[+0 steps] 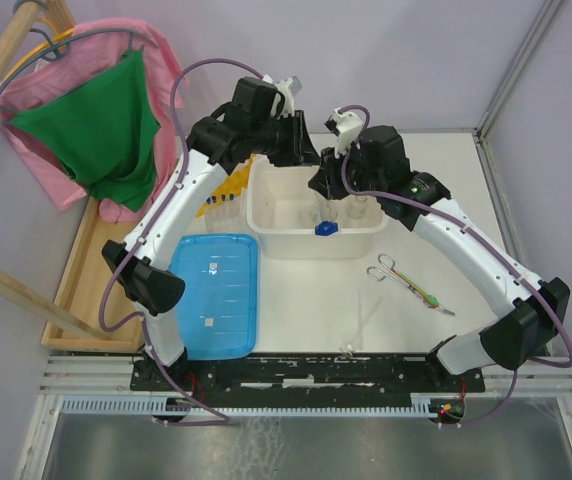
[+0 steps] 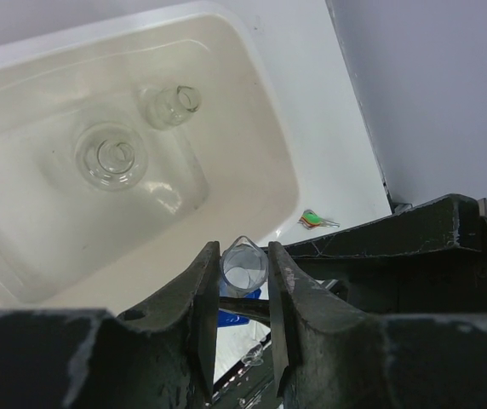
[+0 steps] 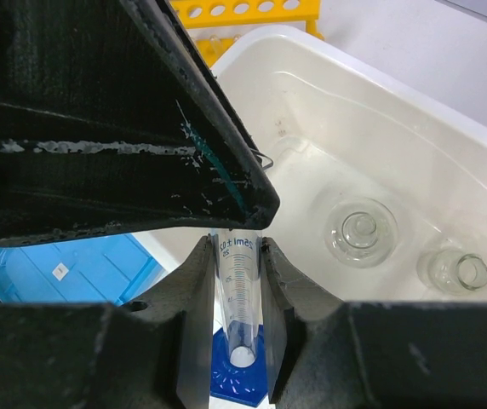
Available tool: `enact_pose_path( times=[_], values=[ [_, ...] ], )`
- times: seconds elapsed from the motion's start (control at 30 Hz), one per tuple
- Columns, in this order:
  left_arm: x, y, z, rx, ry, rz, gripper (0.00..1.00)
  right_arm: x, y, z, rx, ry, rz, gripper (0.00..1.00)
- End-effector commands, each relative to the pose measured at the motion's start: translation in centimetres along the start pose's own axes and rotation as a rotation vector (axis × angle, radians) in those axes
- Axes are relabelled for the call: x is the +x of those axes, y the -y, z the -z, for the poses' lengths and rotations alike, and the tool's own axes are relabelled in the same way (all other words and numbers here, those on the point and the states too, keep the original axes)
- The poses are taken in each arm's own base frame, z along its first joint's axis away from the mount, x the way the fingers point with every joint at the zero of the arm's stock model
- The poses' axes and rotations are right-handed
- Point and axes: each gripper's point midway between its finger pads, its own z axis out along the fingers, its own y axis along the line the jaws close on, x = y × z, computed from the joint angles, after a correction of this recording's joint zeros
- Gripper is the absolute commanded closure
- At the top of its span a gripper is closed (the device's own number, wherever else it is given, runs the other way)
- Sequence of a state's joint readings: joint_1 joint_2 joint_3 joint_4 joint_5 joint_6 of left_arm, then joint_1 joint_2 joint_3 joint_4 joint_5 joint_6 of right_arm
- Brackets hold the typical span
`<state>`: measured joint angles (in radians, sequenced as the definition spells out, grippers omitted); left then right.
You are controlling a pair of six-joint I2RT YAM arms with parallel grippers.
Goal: Organize the chemistry lab equipment
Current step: Place the chemistry item in the storage box.
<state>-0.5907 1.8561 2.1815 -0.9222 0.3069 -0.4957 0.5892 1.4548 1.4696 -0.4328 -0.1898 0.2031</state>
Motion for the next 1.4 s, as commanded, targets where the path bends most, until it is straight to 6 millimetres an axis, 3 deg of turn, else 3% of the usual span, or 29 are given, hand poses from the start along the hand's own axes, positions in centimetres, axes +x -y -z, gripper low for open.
enact_pose_path(
  times=[0.0, 0.33, 0.53, 0.7, 0.87, 1.07, 1.37],
  values=[
    [-1.6, 0.4, 0.5, -0.006, 0.055, -0.064, 0.78, -2.2, -0.4, 0.2, -0.003, 0.062, 0.026, 0.79],
    [-3.5, 0.1, 2.1, -0.063, 0.141, -0.093, 0.84, -3.0, -0.5, 0.3, -0.006, 0.079, 0.022, 0.67],
    [-4.8, -1.5, 2.9, -0.165, 0.208, -0.125, 0.84, -3.5, -0.8, 1.0, -0.008, 0.093, 0.019, 0.56],
    [-6.5, -3.0, 3.8, -0.265, 0.287, -0.157, 0.85, -3.4, -0.9, 2.1, -0.005, 0.093, 0.024, 0.54],
    [-6.5, -5.1, 3.7, -0.334, 0.373, -0.167, 0.85, -2.1, 0.5, 3.0, 0.073, 0.089, 0.017, 0.54],
    [-4.8, -9.0, 4.0, -0.438, 0.487, -0.185, 0.86, -0.4, 2.3, 3.5, 0.172, 0.102, -0.019, 0.54],
    [-5.1, -9.2, 3.4, -0.399, 0.618, -0.232, 0.86, 2.1, 2.9, 2.4, 0.189, 0.06, -0.07, 0.54]
  ],
)
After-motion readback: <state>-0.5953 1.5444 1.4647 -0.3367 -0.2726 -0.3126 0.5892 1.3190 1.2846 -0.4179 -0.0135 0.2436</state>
